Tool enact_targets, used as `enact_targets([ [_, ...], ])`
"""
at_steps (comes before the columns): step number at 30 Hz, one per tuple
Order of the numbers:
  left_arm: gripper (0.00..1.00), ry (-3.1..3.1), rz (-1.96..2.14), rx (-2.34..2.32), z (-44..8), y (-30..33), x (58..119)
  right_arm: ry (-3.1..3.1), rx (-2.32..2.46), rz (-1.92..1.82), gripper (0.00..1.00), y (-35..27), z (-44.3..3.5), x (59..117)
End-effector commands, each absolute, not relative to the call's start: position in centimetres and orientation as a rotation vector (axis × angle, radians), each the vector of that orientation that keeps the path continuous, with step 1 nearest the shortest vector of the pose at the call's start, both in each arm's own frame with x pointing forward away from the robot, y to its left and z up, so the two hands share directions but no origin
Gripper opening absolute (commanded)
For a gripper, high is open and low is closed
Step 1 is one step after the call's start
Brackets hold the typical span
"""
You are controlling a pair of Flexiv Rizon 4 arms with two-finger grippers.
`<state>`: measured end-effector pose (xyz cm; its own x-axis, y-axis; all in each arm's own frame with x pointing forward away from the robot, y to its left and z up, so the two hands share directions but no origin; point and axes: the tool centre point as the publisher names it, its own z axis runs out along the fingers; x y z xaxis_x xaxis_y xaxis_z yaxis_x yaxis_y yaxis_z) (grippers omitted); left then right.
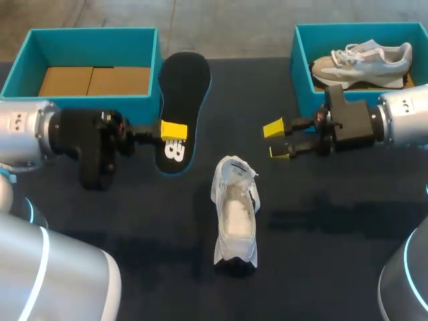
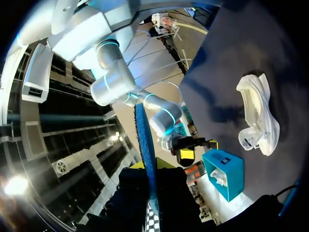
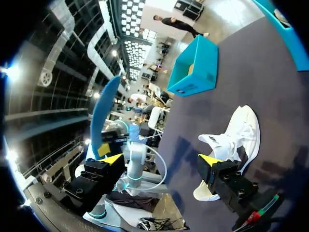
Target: Take the shoe out of the shoebox, open the shoe tongue, remove and reinsert the insole, then place the shoe into the shoebox
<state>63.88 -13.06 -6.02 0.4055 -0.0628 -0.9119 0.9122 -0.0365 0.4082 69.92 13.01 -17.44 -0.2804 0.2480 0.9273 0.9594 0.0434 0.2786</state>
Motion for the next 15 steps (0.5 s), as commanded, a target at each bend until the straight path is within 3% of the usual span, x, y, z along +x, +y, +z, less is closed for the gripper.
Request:
enact_targets([
  [1, 0.0, 0.811, -0.95, 1.373, -7.67, -13.28, 64.43, -1.618, -1.243, -1.284, 1.0, 13.13, -17.51, 69.91],
  [15, 0.0, 0.813, -0.946, 1.378, -8.06, -13.27, 64.52, -1.618, -1.243, -1.284, 1.0, 13.13, -17.51, 69.91],
])
